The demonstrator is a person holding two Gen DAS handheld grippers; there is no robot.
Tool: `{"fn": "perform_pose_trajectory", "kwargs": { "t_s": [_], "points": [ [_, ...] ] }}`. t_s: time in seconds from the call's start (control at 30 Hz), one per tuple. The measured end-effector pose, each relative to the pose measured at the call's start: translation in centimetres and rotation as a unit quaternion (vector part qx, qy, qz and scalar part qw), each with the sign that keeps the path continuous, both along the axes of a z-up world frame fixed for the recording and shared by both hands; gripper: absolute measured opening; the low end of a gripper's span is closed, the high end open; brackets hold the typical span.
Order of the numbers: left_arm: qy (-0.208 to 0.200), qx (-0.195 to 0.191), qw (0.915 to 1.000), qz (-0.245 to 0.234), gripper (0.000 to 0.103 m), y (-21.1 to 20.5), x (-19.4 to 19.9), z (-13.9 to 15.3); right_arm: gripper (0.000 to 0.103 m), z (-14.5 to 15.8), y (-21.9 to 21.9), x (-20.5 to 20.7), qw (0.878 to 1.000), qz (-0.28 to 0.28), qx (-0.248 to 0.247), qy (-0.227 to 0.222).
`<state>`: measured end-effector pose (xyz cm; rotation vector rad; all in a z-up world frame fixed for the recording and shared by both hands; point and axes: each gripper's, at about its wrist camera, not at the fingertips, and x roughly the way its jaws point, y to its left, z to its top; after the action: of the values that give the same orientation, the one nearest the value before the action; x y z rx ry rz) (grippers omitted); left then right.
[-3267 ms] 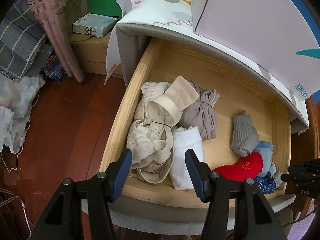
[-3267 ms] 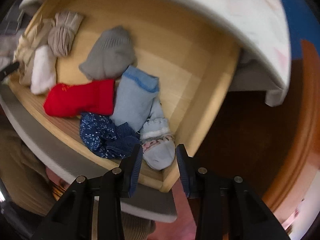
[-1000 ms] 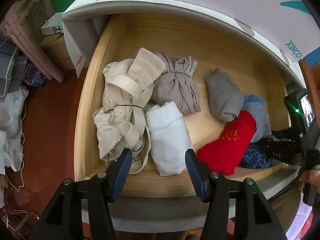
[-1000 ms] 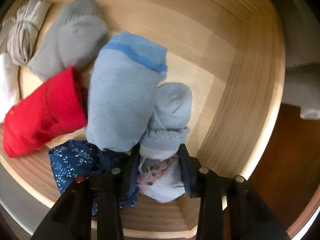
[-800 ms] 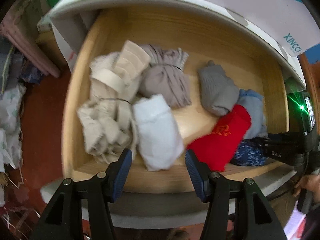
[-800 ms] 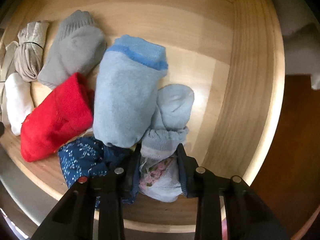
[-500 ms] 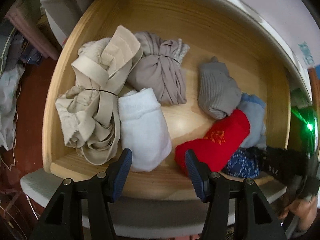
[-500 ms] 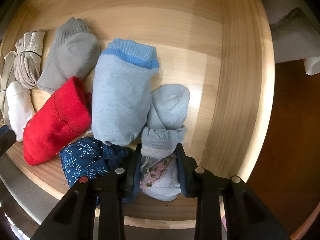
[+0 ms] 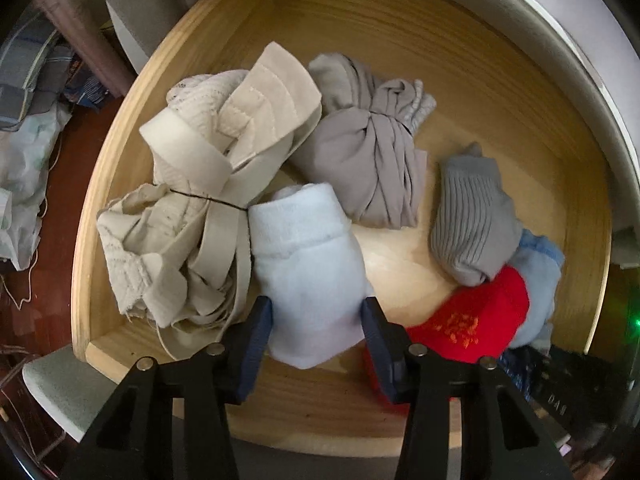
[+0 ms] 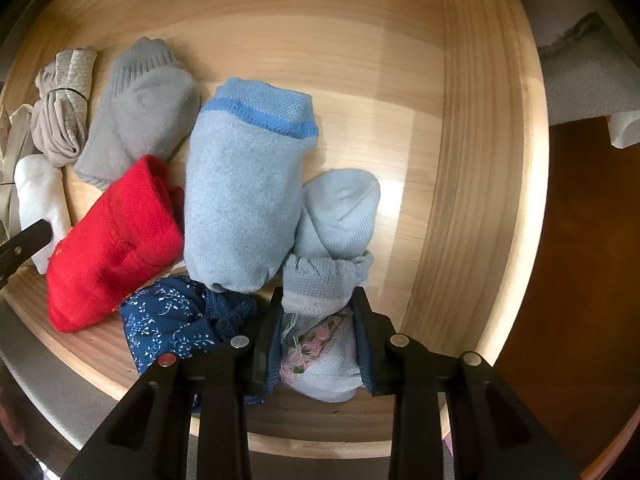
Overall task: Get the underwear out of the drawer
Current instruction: 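Lower the left gripper onto the white rolled underwear while the right gripper holds the sock, then close the left gripper on the white underwear and lift it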
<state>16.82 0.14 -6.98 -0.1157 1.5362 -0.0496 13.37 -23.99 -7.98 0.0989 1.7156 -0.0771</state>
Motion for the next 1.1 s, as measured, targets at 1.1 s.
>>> {"fn": "perform_pose_trajectory", "kwargs": {
  "t_s": [1.1],
  "points": [
    [0.022, 0.005, 0.9944, -0.103, 0.046, -5.4, 2.5, -1.5, 0.030, -1.4, -1.4, -0.5, 1.000, -0.005, 0.029, -0.003]
  ]
}}
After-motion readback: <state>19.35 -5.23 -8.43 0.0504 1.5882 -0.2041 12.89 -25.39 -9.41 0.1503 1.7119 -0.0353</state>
